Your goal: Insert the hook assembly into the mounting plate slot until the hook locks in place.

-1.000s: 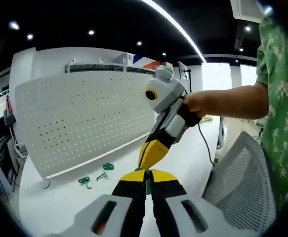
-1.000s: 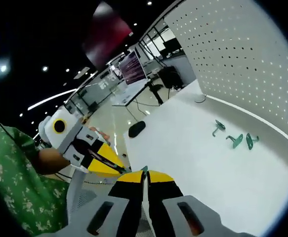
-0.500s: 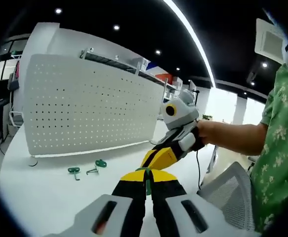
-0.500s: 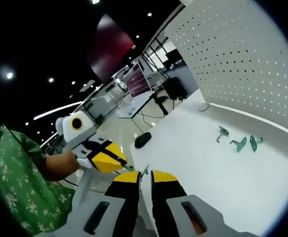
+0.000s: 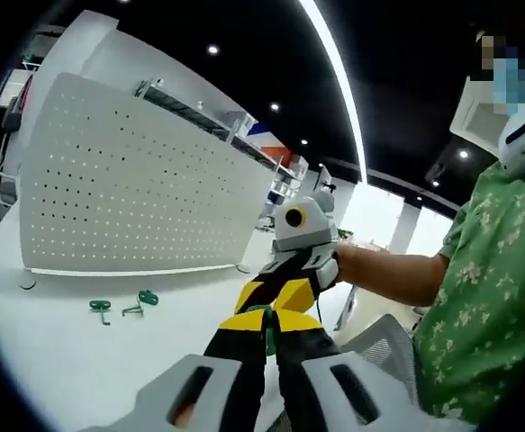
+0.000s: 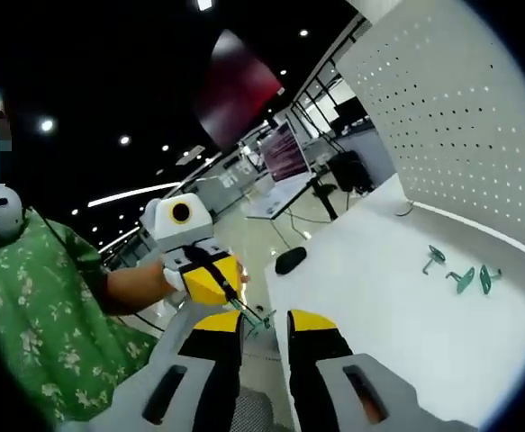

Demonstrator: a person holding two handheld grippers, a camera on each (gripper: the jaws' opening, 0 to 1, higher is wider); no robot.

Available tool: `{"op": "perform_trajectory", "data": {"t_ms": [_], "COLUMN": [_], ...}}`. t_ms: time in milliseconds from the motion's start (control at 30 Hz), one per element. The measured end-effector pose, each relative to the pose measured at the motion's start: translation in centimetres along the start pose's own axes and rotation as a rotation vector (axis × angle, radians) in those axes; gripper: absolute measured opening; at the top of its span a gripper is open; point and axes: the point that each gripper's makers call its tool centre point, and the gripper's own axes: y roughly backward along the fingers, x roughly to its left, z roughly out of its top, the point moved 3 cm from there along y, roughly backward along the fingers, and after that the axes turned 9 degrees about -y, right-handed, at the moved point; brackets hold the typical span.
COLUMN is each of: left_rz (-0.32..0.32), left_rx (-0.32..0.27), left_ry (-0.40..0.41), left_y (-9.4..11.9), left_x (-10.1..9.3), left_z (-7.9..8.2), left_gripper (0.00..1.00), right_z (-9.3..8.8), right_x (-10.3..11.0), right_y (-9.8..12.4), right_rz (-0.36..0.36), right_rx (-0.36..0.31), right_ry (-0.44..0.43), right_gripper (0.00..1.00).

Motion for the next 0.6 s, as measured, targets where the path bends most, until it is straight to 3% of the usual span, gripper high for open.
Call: {"op": "perform_trajectory", "data": {"t_ms": [367, 600], "left_rz": [-0.166, -0.157], "left_rx": [-0.109, -0.130], "left_ry": [0.055, 0.067], "left_y": [1.3, 1.3], "left_x": [-1.5, -1.3], "left_z": [1.5, 1.7], "left_gripper": [0.03, 0.03], "right_z": [0.0, 0.4], "right_x": [3.2, 3.3], "right_y": [0.5, 0.5], "right_rz": [0.168, 0.172], "right_rx": [-0.008, -0.031], "right_ry": [0.079, 0.082], "right_gripper": [0.15, 0.15]}}
